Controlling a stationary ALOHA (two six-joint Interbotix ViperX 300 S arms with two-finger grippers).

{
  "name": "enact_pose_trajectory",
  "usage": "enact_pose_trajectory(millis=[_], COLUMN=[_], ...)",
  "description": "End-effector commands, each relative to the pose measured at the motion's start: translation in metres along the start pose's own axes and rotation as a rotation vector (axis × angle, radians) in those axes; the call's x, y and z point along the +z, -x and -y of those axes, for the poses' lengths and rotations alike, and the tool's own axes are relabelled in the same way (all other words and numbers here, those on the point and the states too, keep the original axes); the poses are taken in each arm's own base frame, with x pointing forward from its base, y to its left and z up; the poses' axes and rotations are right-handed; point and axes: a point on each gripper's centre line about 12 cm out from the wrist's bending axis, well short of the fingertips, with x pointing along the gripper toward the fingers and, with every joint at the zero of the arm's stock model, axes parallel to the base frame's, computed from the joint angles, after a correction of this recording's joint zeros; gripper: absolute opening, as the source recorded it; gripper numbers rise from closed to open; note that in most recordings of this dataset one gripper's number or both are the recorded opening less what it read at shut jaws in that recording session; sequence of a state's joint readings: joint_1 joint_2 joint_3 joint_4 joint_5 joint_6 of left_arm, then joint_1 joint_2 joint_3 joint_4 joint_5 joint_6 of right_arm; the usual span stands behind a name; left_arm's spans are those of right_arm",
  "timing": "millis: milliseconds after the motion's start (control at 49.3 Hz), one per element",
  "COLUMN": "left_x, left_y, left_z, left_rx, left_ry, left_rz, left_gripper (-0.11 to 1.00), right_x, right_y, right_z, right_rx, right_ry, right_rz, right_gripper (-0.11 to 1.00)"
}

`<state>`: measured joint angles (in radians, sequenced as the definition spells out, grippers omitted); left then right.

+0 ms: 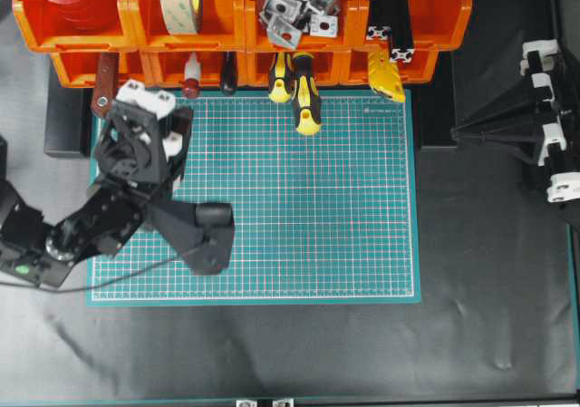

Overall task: Pick red screwdriver from container rack with left arm.
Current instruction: 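Position the open left gripper over the red-and-white screwdriver handle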

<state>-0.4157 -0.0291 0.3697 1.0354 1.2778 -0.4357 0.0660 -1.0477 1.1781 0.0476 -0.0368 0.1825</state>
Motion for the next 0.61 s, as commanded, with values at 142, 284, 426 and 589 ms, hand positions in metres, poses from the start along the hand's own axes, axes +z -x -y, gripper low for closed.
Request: enact_pose_trajectory(millis=[142,284,426,589], left_x=[0.002,0.002,0.000,0.001], left_y=[-0.002,-0.003,-0.008,-0.014], left_z=[-0.013,-0.008,-0.010,-0.013], left_rx=[0.003,-0.018,-0.027,-0.038], left_ry=[0.038,0.025,0.045,0.059], left_rz=[0.016,0.053,0.063,0.074], left_gripper=[0.00,0.08,0.41,0.84], right_x=[0.004,0.004,0.004,0.002], right_y=[0.001,0.001,0.001,0.001], right_z=[-0.002,-0.003,-0.004,-0.003], right_rx=[0.009,0.013,0.016,0.014], right_ry=[0.005,0.005,0.003,0.001], right_rz=[0.007,0.006,0.006,0.001], right_gripper=[0.00,0.00,0.00,0.00])
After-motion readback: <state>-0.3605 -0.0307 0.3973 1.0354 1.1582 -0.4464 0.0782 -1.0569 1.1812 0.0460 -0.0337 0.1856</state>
